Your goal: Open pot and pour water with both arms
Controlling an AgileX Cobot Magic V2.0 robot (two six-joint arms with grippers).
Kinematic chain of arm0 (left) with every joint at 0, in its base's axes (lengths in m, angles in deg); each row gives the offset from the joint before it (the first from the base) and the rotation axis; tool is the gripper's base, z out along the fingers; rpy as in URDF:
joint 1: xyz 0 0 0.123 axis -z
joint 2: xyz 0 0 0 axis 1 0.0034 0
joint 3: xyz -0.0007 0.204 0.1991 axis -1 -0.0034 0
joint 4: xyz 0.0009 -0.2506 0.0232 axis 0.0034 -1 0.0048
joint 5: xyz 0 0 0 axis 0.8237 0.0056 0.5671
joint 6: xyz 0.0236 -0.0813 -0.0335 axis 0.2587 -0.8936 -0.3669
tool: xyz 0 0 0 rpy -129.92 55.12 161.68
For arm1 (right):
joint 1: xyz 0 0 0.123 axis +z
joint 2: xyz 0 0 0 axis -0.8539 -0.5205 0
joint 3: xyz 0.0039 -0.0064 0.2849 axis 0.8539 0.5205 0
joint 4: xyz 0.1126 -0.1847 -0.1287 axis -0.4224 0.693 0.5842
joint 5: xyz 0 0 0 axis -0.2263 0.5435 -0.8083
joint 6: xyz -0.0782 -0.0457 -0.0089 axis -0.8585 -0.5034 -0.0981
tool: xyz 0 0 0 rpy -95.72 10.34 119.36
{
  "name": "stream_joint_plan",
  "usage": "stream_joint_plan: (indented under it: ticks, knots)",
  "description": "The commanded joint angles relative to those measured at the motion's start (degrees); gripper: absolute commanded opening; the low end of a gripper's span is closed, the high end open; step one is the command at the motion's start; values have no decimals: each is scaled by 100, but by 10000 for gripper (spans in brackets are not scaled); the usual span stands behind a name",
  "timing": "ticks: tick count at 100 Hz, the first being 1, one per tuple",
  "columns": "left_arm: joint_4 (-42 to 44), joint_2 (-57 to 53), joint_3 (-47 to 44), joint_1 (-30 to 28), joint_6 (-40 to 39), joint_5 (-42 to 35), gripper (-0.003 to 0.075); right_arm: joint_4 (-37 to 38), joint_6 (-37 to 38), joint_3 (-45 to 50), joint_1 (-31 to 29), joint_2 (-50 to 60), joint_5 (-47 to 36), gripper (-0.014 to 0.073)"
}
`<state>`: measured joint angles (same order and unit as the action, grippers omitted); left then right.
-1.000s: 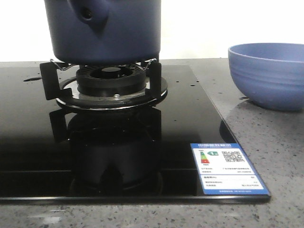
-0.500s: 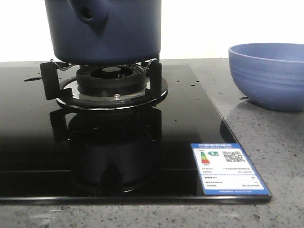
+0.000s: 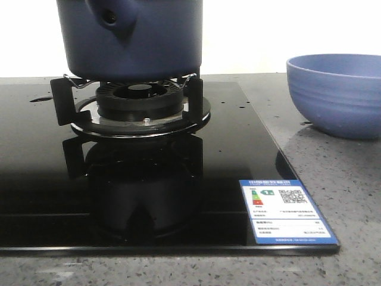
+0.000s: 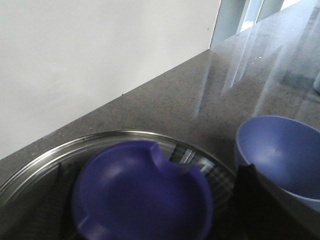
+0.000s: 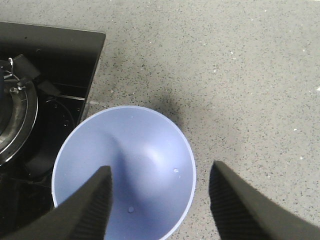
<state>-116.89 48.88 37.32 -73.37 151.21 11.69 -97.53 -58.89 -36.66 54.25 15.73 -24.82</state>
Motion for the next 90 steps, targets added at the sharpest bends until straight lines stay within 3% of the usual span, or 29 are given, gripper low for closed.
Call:
stream_joint_plan:
  ticks: [1,24,34,44,58,60,74,90]
  knots:
    - [-344,-398,340,4,-111,305,587,-67,-71,-161,-27,145,-275,387]
    - [-107,-1343,449,-421,-174,357,580,-284,-173,-161,-27,301,-361,386]
    - [97,-1793,449,-881,-693,209,501,-818,-368,-101,-27,398,-570,371]
    - [400,-2188,449,-1402,-1100,171,318,-1795,-732,122,-27,546,-1012,256]
    - [1167,-2653,449,-2119,-2127,231,-25,-3229,-1578,704,-27,764,-1649,-35]
    - [1320,-2717,449,-2189,-2262,265,-18,-3425,-1753,814,-27,787,-1756,-72]
    - [1905,-3114,201,-2247,-2871,-18,-20,-4586,-3197,1641,-27,1192,-2545,-57]
    - [1931,-3922,-765,-2025,-2871,-1607,-20,-5501,-4570,2659,-27,1995,-3509,-57]
